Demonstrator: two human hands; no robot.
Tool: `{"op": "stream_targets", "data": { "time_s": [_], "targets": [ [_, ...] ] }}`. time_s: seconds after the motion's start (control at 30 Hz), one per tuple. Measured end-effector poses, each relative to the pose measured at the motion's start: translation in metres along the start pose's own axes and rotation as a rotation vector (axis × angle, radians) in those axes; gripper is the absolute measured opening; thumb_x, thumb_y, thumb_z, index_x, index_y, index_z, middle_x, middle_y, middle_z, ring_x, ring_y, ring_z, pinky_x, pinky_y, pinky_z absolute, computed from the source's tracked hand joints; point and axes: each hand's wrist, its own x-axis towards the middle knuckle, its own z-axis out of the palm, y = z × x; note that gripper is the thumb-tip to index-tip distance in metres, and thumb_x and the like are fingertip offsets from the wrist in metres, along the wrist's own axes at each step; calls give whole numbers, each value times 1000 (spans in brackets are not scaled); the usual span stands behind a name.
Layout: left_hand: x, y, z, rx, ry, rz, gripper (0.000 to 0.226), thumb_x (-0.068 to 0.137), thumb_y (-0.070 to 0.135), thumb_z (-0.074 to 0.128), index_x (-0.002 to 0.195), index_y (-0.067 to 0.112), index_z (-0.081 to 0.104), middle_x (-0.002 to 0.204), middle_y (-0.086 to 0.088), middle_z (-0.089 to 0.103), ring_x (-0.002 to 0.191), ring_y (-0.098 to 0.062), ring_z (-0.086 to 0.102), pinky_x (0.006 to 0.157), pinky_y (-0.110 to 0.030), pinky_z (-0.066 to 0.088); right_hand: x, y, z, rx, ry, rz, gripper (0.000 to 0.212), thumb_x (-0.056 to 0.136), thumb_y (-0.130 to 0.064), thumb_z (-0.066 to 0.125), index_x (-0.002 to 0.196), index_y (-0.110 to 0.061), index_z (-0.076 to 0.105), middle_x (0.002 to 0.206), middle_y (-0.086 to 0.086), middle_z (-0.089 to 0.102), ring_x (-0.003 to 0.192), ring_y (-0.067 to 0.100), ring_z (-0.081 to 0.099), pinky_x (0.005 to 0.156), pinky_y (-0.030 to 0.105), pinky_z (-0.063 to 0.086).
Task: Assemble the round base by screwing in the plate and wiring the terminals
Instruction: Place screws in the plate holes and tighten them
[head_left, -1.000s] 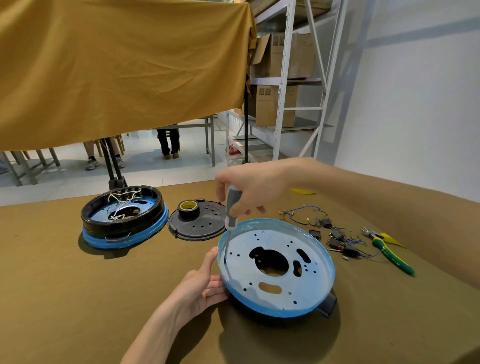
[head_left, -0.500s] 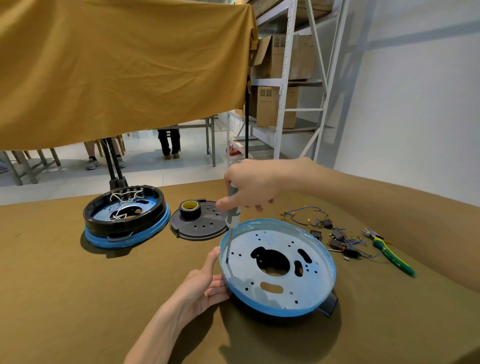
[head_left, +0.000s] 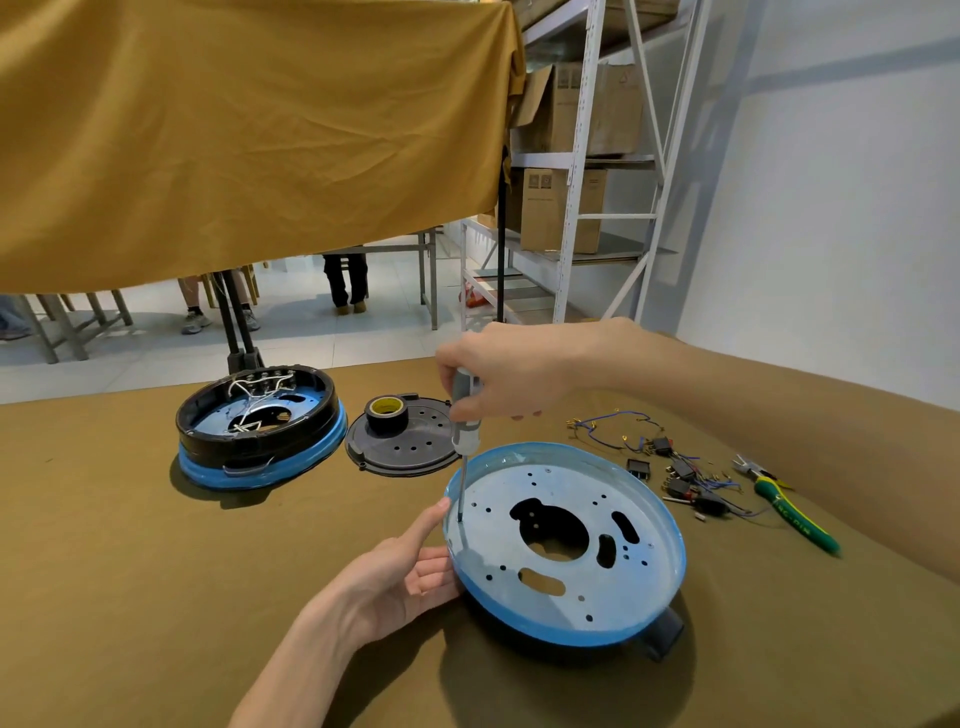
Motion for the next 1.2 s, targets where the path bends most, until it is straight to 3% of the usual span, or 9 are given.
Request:
{"op": "stream_targets", "data": {
  "time_s": [0.13,0.37,0.5,0.6,0.77,0.9,0.97,1.1,1.2],
  "targets": [
    [-1,-2,1,-52,-9,-4,87,56,42,92,117,-12,62,105,-27,75,84,-32,78,66,-38,65,-2,9,-1,6,2,31,27,93,-31,71,109,-15,56,79,7,72,44,9,65,42,20,47],
    [5,-7,0,-6,-4,47,81,69,48,85,119,-12,64,109,-27,75,99,-34,77,78,-39,65,5,10,12,-172,179,99,58,96,-63,57,72,-10,60,56,5,61,43,19,57,40,27,43],
    [3,-7,2,-18,-11,39,84,66,50,85,120,-9,62,108,-26,75,99,-33,77,77,-38,65,-5,9,2,72,-9,54,31,92,-46,72,98,-18,60,66,2,73,51,14,69,41,21,49],
    [3,-8,2,-23,-7,41,85,66,50,85,122,-9,60,109,-26,75,101,-33,76,79,-38,65,-10,9,1,111,12,-33,21,93,-33,73,97,-20,56,71,3,73,53,17,71,43,23,50],
    [3,-9,2,-22,-13,44,81,67,48,85,119,-10,61,109,-26,75,100,-33,77,72,-37,65,0,9,11,-163,139,86,52,99,-59,54,84,-10,64,62,7,71,49,23,70,42,28,55],
    [4,-8,1,-19,-3,42,85,63,49,87,119,-9,62,109,-26,75,100,-33,77,72,-37,65,-6,14,0,58,-31,27,24,95,-39,69,102,-23,54,82,6,75,59,19,72,45,21,51],
    [5,-8,1,-17,6,35,85,62,50,87,119,-8,62,108,-25,76,99,-32,77,70,-37,65,-9,11,1,69,-39,-14,18,93,-33,71,96,-23,57,72,3,74,52,14,70,44,18,49],
    [6,-9,0,-1,-1,43,86,63,51,86,121,-8,62,108,-25,76,99,-32,77,70,-35,65,-2,2,8,-134,62,80,58,102,-57,50,82,-4,65,60,10,69,45,21,65,40,24,48],
    [7,-9,0,-4,1,44,87,64,51,86,122,-8,61,109,-25,76,98,-32,77,71,-36,65,-6,5,0,-96,-52,102,48,97,-58,58,103,-11,59,71,8,74,54,22,69,40,22,48]
  ]
}}
